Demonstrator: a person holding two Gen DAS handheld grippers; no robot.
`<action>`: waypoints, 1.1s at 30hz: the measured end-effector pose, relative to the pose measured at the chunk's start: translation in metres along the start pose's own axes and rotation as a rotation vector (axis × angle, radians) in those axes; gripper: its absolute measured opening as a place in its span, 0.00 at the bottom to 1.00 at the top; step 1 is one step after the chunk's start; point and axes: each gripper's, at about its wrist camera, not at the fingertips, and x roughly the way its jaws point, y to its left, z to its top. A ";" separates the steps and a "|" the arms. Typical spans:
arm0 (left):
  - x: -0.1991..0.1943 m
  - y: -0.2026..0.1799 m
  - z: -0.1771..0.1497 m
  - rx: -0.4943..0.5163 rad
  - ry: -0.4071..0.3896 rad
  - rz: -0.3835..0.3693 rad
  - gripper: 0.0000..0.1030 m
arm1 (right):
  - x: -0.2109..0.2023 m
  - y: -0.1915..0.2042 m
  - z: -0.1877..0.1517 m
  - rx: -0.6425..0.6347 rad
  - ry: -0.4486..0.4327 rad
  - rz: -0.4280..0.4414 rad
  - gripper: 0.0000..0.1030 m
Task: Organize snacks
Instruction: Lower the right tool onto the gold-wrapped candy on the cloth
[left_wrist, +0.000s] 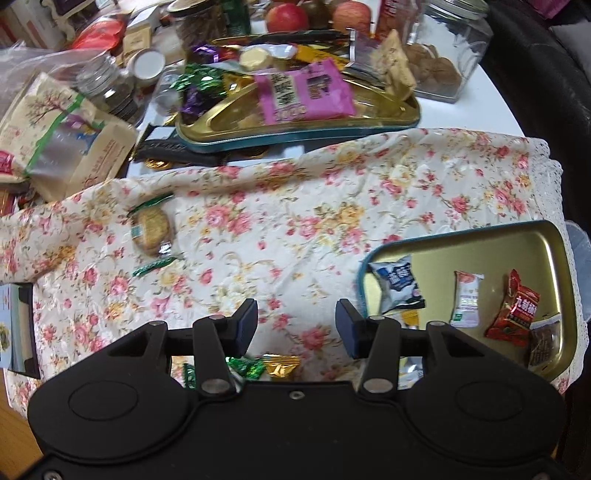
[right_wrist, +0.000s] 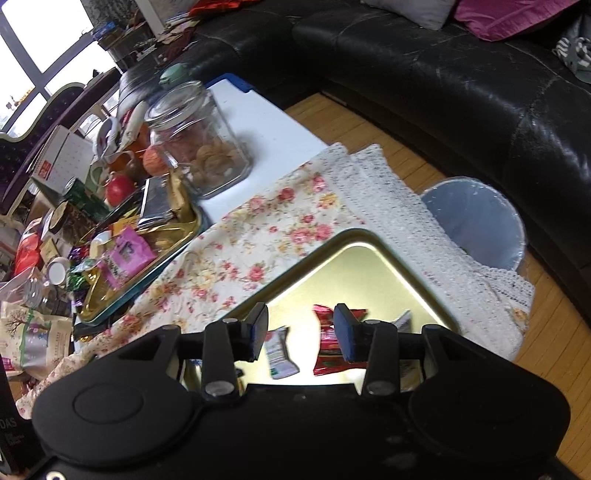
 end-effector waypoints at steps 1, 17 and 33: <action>-0.001 0.007 0.000 -0.012 0.000 0.004 0.53 | 0.001 0.008 -0.001 -0.011 0.004 0.009 0.41; -0.027 0.105 -0.008 -0.152 -0.077 0.077 0.53 | 0.043 0.153 -0.056 -0.259 0.163 0.124 0.41; -0.033 0.164 -0.024 -0.212 -0.088 0.121 0.53 | 0.065 0.210 -0.118 -0.430 0.276 0.128 0.40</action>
